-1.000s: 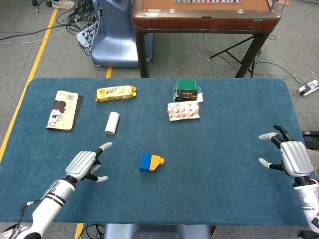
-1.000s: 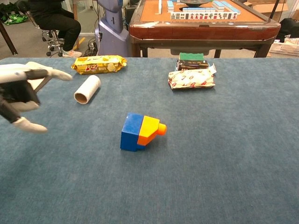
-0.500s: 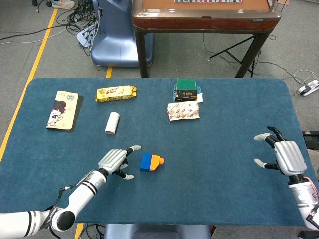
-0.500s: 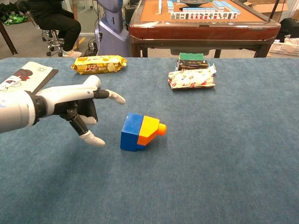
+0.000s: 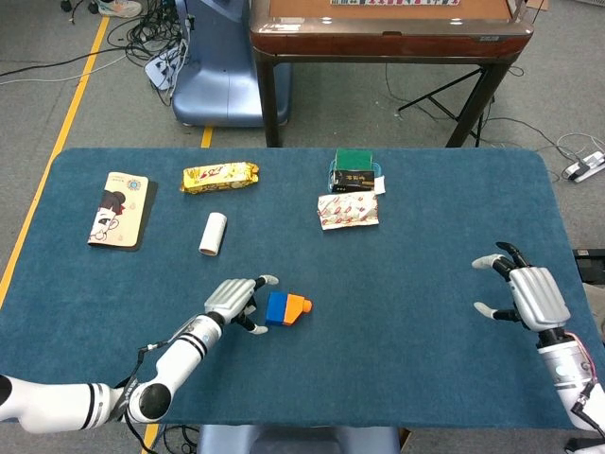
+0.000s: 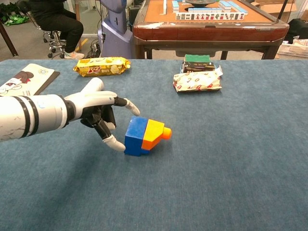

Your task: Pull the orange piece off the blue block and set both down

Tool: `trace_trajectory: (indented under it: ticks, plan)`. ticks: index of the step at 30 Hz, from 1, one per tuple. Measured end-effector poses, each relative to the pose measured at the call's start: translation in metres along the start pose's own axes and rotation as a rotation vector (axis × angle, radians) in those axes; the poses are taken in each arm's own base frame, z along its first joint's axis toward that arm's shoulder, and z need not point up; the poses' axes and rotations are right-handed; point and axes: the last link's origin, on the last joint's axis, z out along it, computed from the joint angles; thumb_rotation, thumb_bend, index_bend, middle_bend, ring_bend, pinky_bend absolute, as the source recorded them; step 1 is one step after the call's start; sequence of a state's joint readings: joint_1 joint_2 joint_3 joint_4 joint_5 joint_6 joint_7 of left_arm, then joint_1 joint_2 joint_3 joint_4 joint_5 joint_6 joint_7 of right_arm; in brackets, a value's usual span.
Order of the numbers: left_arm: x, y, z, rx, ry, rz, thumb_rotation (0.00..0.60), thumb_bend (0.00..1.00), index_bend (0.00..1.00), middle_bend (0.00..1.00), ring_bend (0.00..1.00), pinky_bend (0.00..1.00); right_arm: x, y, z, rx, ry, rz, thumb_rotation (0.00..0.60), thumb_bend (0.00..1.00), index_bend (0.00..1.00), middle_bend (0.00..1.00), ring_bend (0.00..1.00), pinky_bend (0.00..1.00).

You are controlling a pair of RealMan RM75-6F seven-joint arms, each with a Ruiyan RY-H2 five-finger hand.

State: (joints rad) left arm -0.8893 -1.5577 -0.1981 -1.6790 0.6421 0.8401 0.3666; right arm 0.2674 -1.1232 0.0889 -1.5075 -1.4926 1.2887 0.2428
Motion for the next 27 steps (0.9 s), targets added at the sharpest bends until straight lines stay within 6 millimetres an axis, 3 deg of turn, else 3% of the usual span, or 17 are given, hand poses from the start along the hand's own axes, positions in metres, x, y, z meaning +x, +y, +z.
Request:
trace_trajectory:
  ticks: [15, 27]
  plan:
    - [-0.0054, 0.0025, 0.0099, -0.002, 0.029, -0.042, 0.600, 0.00, 0.47, 1.00, 1.00, 1.00, -0.0050, -0.0026, 0.0044, 0.012, -0.014, 0.009, 0.600, 0.00, 0.37, 0.36, 0.40, 0.50]
    - [-0.0088, -0.0021, 0.0088, -0.012, 0.055, -0.094, 0.600, 0.03, 0.53, 1.00, 1.00, 1.00, -0.0075, -0.0067, 0.0086, 0.027, -0.020, 0.015, 0.600, 0.00, 0.37, 0.36, 0.40, 0.50]
